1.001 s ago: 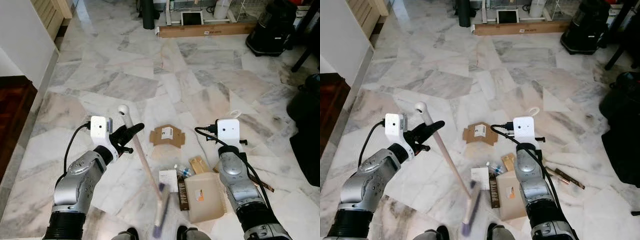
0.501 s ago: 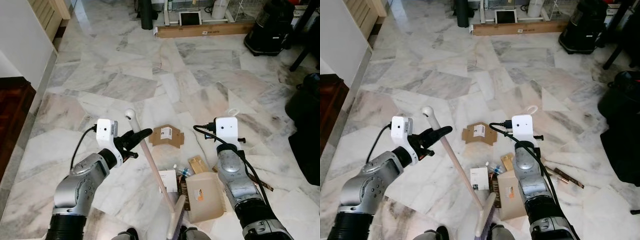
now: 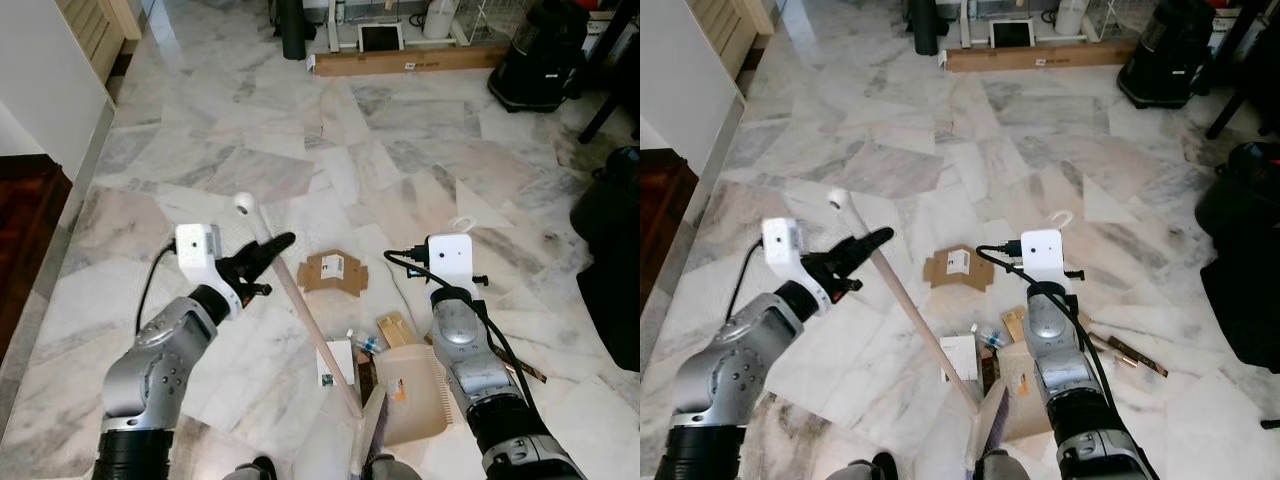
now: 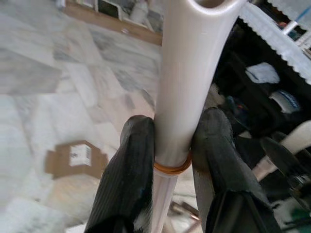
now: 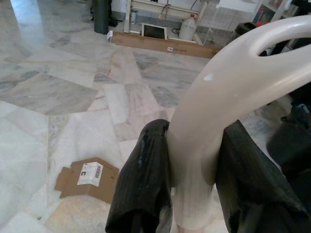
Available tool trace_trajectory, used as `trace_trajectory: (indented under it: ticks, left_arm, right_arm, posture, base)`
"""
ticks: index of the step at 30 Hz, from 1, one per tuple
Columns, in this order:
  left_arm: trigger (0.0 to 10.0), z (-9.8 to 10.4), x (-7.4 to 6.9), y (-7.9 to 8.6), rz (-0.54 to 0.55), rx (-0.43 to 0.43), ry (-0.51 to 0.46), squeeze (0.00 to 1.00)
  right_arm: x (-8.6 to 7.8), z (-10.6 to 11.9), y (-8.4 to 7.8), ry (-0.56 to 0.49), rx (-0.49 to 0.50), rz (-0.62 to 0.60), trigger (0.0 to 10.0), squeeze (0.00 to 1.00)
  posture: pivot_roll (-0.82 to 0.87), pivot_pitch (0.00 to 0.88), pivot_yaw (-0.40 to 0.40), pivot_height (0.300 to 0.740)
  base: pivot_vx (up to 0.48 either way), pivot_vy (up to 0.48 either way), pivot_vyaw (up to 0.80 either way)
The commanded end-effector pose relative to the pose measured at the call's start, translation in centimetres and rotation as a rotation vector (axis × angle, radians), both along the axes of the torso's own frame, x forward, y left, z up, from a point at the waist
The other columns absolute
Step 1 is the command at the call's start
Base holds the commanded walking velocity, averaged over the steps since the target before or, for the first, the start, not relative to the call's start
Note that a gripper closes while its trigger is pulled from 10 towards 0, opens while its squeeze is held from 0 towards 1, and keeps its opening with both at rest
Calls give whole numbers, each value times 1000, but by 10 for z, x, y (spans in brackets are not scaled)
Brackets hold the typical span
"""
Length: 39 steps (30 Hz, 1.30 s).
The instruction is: Sweep floor
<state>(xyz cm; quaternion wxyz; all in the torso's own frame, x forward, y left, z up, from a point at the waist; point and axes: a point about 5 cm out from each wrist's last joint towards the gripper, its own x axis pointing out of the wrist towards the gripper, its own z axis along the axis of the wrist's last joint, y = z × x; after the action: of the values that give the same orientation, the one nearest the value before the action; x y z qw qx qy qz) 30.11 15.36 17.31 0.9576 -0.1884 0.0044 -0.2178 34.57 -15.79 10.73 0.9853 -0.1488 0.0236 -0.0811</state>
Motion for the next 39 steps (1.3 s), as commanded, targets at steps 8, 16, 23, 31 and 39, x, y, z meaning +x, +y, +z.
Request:
trace_trajectory:
  ticks: [8,16,23,31,39]
  left_arm:
    - [10000,-1,-4,15,77,142,-41,0]
    - [10000,-18,-4,11,86,213,-20,0]
    - [10000,-28,0,8,85,232,-6,0]
    - [10000,-51,-1,2,7,266,86,0]
    - [10000,-60,-5,-3,-74,302,140,0]
  right_arm:
    - [-3,-9,2,39,13,8,10000,0]
    - [-3,-8,1,36,8,13,10000,0]
    - [-4,-7,0,31,3,16,10000,0]
    - [-10,-9,0,49,-16,29,10000,0]
    - [-16,-9,1,76,-81,52,10000,0]
  posture:
    - [-46,217,13,740]
    - [-58,225,6,740]
    - [-71,252,-1,740]
    - [-109,290,4,740]
    - [-105,311,-1,740]
  base:
    - [0,0,0]
    - [0,0,0]
    - [0,0,0]
    - [0,0,0]
    - [0,0,0]
